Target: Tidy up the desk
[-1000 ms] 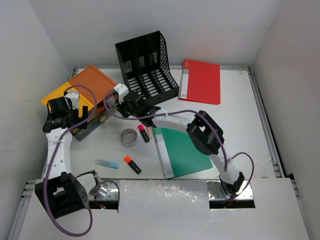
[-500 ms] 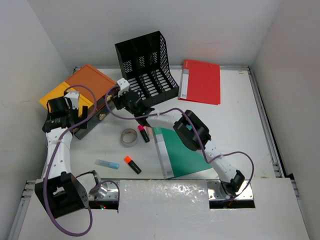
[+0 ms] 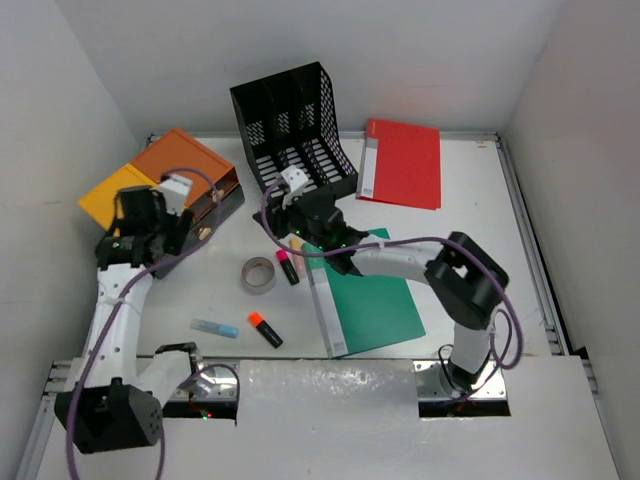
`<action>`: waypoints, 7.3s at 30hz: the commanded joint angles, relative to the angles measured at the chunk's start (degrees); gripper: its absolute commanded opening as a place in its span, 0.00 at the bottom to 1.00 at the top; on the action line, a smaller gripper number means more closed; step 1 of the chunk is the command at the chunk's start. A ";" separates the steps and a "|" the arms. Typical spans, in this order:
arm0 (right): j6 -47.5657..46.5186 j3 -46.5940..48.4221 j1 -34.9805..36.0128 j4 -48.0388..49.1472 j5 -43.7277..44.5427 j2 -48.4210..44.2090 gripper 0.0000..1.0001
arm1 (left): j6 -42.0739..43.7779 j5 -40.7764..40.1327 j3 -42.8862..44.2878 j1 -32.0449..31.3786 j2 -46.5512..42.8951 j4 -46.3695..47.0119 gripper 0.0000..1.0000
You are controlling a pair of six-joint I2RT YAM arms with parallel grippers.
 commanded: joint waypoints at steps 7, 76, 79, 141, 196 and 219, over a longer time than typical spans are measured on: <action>-2.47 -11.71 0.04 -7.41 -1.89 -10.72 0.33 | 6.59 -22.08 -3.90 -13.93 6.30 2.73 0.69; -4.93 -11.82 -0.40 -14.26 -1.89 -10.02 0.34 | 20.00 -42.32 -34.60 -28.89 3.34 60.60 0.51; -5.28 -10.50 -0.40 -15.49 -1.89 -9.59 0.35 | 15.66 -36.25 -30.03 -28.54 -2.04 50.39 0.67; -5.72 -5.49 -1.45 -27.89 -0.85 -12.48 0.39 | 47.81 -50.39 -47.24 -29.15 39.07 120.76 0.57; -6.16 -5.92 -1.45 -29.47 -1.54 -15.21 0.43 | 39.64 -51.97 -38.10 -24.93 34.07 105.92 0.42; -6.16 -7.94 -1.45 -28.15 -1.54 -16.88 0.43 | 26.99 -50.56 -38.02 -30.11 27.40 84.93 0.00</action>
